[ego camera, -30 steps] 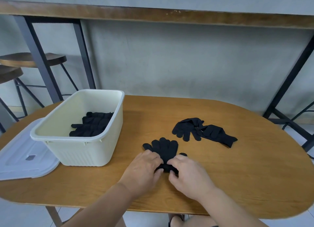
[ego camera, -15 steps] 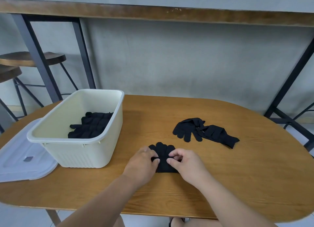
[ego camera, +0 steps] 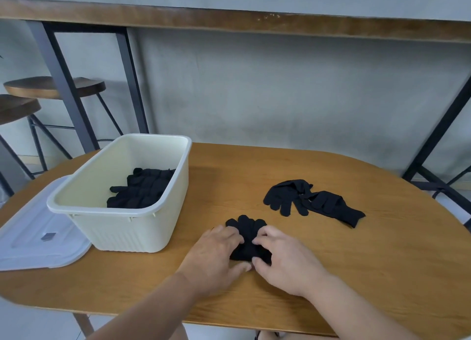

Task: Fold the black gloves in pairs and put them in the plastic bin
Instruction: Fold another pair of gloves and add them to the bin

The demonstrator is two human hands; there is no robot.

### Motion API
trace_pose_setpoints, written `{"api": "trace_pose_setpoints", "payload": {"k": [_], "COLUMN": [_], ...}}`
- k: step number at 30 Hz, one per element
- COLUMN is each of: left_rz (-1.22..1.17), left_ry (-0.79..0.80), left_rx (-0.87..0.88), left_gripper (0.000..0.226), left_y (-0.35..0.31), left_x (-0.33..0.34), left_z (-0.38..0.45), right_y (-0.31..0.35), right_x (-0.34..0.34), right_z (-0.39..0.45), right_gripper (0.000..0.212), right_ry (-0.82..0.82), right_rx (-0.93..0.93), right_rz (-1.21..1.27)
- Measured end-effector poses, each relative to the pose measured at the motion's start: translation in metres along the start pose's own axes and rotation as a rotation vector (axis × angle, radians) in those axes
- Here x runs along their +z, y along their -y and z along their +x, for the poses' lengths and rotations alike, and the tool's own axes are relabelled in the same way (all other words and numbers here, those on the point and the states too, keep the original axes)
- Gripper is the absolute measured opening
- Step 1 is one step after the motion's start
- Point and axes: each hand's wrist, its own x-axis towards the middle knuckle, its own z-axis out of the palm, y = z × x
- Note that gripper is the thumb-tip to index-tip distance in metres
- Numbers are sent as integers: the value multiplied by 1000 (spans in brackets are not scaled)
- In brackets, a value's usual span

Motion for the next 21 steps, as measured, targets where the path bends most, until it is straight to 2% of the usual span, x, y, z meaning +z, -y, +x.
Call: {"api": "trace_pose_setpoints", "payload": {"k": [6, 11, 17, 19, 21], "left_rz": [-11, -248, -272, -192, -56], "left_ry": [-15, 25, -56, -112, -158], "left_rx": [-11, -225, -388, -355, -222], "left_gripper": [32, 28, 23, 15, 10], "left_y": [-5, -2, 12, 20, 23], "left_x": [-12, -14, -2, 2, 3], "left_z": [1, 8, 32, 38, 41], "right_y": [9, 7, -7, -10, -11], "right_x": [-8, -14, -3, 2, 7], "right_z": [2, 15, 44, 55, 61], "right_gripper": [39, 27, 22, 24, 19], "right_ry": [-19, 32, -37, -78, -178], "right_rx": [-43, 115, 284, 296, 243], "right_rz": [-89, 172, 302, 265, 207]}}
